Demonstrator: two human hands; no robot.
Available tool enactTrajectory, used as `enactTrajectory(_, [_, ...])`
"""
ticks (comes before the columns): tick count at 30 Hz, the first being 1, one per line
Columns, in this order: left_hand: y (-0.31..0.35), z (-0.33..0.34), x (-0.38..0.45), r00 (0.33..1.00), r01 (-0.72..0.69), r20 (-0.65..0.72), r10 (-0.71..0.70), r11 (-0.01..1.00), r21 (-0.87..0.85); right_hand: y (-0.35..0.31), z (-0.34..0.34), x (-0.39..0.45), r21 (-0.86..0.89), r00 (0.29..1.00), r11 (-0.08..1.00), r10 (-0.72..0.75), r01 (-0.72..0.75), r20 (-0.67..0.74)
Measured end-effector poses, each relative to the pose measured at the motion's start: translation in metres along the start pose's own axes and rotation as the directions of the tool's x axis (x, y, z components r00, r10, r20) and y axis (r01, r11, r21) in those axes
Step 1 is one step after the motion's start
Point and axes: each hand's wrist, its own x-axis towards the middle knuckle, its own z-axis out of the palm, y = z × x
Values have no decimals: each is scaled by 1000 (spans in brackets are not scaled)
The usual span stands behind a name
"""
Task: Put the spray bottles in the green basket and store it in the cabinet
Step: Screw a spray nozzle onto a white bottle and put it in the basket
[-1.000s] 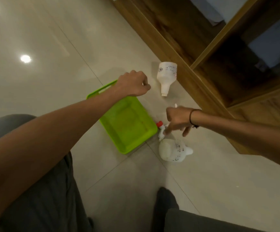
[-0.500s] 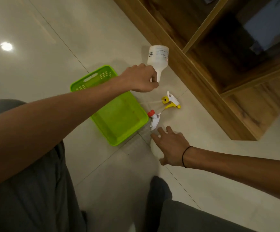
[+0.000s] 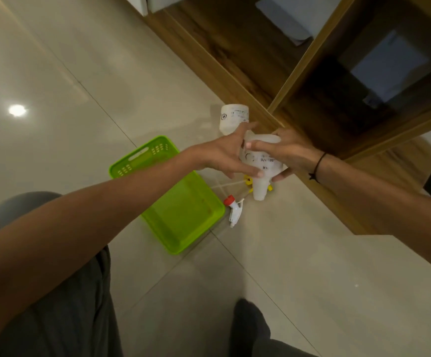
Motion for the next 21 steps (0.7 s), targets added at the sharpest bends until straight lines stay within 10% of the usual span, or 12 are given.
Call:
enactTrajectory(9, [-12, -14, -3, 957, 84, -277, -90, 996, -36, -7, 28, 6, 122, 972, 985, -141, 119, 190])
enactTrajectory(13, [-21, -35, -16, 891, 179, -372, -260, 955, -237, 28, 47, 12, 306, 969, 920, -226, 245, -96])
enactTrajectory(16, [-27, -43, -27, 864, 191, -386, -324, 919, -345, 74, 70, 16, 2, 951, 975, -218, 224, -220])
enactTrajectory(21, [-29, -43, -37, 840, 217, -392, -375, 894, -392, 112, 110, 20, -661, 956, 696, -262, 281, 131])
